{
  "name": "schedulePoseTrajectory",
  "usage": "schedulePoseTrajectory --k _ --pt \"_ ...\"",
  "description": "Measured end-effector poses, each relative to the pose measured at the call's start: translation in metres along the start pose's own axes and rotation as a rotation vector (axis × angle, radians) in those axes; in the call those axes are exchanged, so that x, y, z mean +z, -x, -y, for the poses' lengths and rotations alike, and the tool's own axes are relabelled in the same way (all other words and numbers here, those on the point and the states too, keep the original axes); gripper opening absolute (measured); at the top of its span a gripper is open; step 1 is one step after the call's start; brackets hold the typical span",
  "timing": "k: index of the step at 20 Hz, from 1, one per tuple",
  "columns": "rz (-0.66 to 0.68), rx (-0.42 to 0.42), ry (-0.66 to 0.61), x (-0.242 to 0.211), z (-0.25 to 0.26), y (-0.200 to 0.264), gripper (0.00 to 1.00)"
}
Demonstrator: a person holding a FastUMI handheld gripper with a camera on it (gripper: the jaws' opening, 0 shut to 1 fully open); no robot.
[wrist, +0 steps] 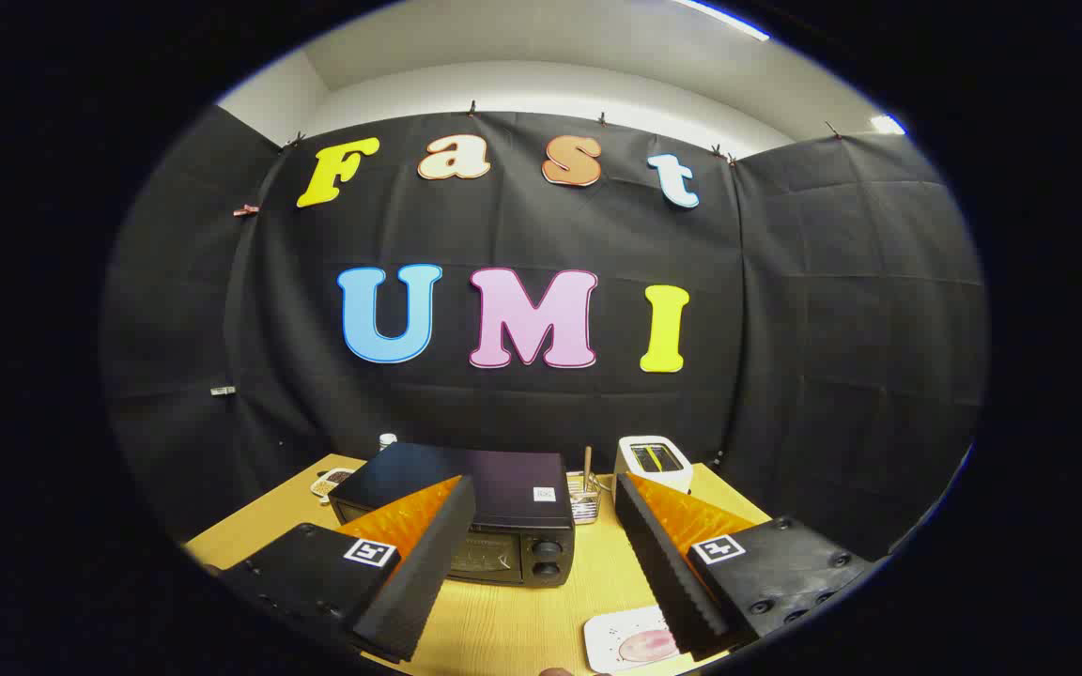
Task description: Open the toaster oven, put the food inside, and close the toaster oven door.
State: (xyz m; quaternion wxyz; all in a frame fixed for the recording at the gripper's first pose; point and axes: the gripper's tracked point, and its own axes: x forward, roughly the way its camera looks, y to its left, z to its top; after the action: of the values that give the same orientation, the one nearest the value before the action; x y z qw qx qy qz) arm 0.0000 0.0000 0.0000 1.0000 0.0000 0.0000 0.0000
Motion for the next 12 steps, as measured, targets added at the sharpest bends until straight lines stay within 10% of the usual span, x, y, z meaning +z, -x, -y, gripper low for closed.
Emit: schedulePoseTrajectory --k 12 --pt "-0.013 0.012 0.004 -0.0056 -0.0088 -0.0008 0.98"
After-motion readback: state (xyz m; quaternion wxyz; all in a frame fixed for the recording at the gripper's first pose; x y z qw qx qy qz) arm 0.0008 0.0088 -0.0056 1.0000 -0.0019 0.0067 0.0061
